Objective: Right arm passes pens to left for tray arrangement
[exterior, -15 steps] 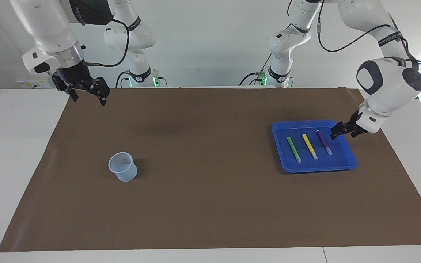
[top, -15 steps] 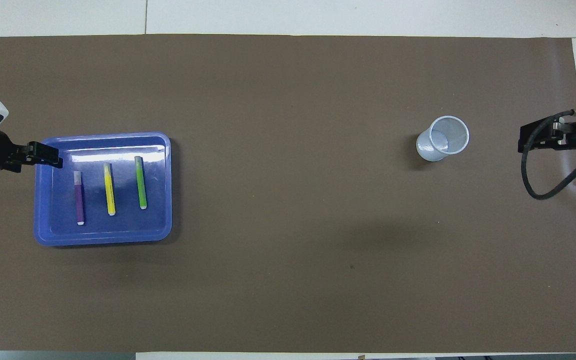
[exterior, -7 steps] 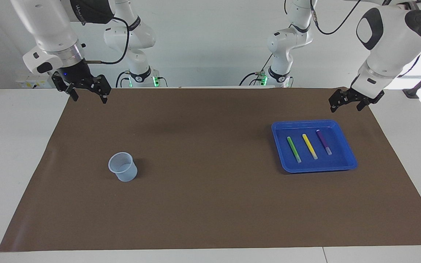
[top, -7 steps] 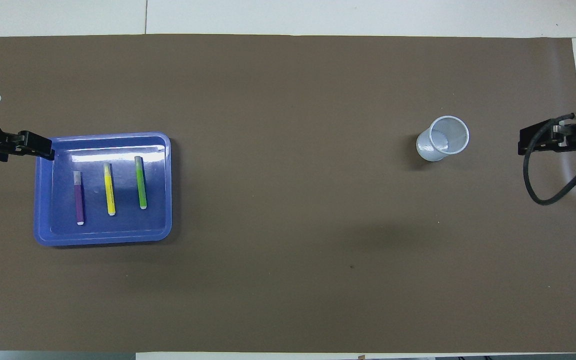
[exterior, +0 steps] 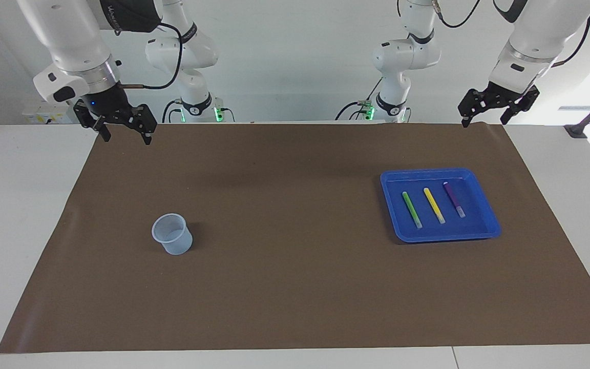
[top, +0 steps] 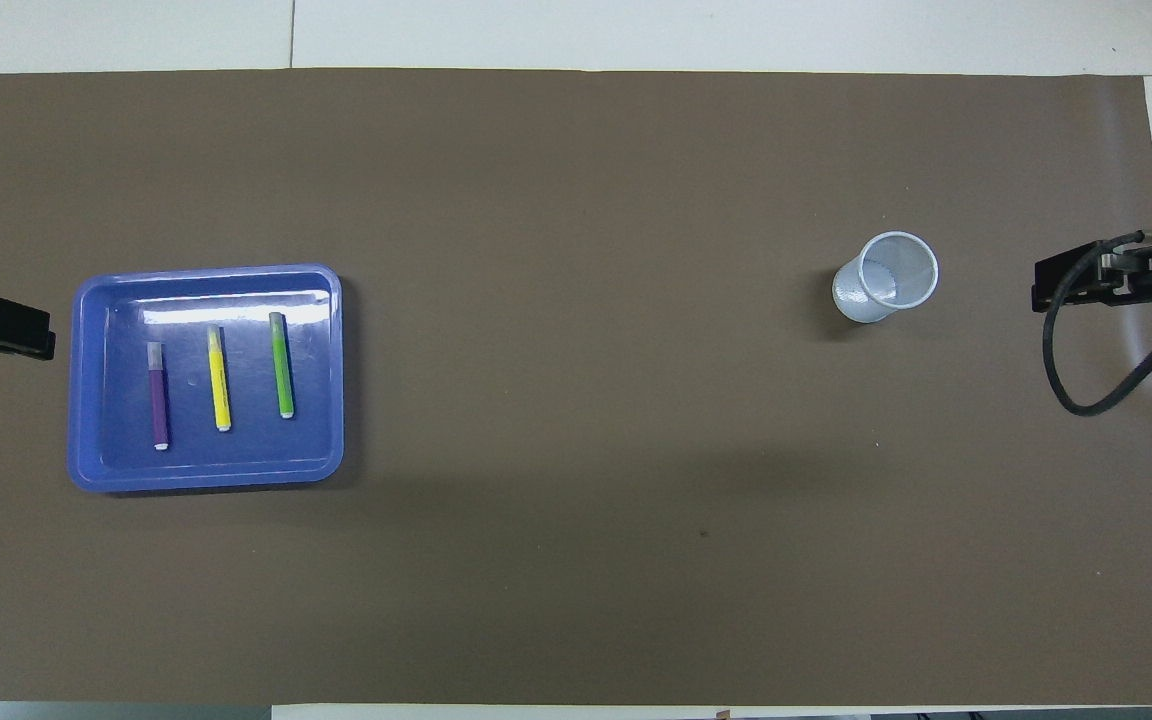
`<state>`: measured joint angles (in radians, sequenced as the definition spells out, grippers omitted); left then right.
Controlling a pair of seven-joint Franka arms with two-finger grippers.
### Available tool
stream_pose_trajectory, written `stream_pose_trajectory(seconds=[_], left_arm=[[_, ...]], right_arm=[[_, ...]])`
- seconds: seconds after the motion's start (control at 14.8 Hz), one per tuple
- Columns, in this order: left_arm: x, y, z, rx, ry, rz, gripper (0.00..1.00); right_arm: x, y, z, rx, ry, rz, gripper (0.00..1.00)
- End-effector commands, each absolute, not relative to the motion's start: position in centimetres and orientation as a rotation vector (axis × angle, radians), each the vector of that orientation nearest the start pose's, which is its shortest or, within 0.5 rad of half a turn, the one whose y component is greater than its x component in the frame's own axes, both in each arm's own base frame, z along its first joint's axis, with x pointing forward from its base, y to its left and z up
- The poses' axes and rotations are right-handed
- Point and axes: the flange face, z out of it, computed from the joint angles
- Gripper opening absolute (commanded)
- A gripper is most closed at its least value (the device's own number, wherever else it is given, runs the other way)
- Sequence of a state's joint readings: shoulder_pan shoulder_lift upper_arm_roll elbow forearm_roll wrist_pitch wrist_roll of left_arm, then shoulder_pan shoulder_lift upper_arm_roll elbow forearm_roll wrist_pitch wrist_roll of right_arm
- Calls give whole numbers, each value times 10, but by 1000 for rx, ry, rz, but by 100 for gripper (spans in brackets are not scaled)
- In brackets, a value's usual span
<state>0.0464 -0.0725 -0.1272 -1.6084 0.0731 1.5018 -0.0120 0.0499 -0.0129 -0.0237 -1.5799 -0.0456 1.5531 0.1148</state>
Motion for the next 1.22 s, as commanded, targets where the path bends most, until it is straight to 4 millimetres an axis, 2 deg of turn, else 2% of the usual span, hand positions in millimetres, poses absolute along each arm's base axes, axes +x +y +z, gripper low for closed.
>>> stream_pose_trajectory(seconds=[0.0,0.54,0.88,1.15], left_arm=[[530,-35,630,-3043,76,34,100],[532,-25,629,-3044,53,33,100],[534,-34,618,-3115,66,111,100],[529,-34,624,-3165,51,123,100]], right_arm=[[550,11,629,-3163,122,27,100],[543,11,629,-3153,121,42,100],[543,11,629,-3136,125,51,100],[543,8,628,-3134,132,58,100]])
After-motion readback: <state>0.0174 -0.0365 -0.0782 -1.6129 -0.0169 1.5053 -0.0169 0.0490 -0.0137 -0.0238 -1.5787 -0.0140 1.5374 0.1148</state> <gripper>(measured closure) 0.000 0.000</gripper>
